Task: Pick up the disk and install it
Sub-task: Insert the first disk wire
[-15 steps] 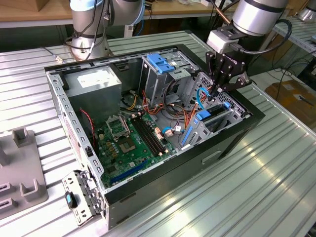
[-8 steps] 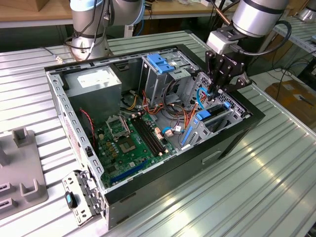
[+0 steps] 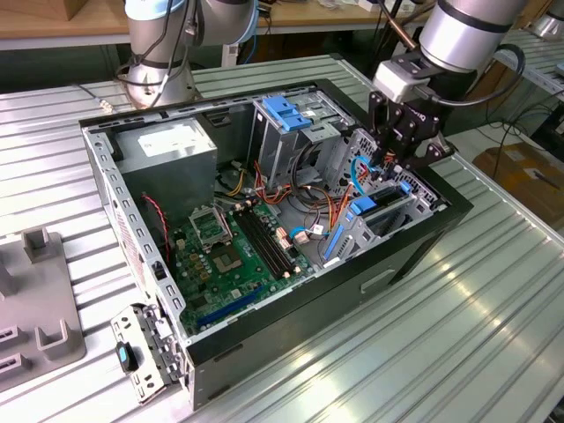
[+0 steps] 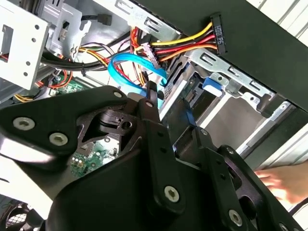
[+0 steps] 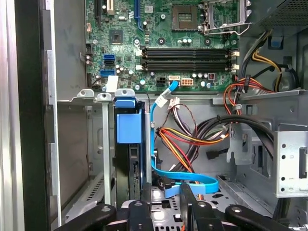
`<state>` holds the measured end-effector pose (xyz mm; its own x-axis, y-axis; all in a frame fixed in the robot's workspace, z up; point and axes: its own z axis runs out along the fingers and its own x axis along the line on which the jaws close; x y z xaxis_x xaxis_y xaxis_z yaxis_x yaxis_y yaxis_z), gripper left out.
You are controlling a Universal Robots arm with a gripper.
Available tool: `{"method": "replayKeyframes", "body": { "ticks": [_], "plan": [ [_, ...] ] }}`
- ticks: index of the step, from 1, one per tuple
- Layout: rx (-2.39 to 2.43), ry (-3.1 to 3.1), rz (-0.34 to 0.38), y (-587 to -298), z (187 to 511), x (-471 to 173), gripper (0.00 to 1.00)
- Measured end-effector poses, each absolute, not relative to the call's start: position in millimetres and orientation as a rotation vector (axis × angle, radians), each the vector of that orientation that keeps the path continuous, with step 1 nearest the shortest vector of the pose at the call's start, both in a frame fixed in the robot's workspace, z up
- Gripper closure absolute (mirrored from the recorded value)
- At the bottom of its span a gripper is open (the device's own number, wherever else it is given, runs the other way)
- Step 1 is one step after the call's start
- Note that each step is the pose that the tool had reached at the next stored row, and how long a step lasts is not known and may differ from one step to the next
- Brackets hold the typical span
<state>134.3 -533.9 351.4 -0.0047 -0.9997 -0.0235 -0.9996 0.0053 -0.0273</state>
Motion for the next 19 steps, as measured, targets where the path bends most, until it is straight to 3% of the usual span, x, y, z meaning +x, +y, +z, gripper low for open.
{"method": "replayKeyframes", "body": {
  "ticks": [16,17,19],
  "plan": [
    [-2.177,2.208,0.003,-533.9,347.5,134.3,0.63],
    [-2.177,2.208,0.003,-533.8,347.5,134.3,0.64],
    [-2.177,2.208,0.003,-533.9,347.5,134.3,0.77]
  ]
}}
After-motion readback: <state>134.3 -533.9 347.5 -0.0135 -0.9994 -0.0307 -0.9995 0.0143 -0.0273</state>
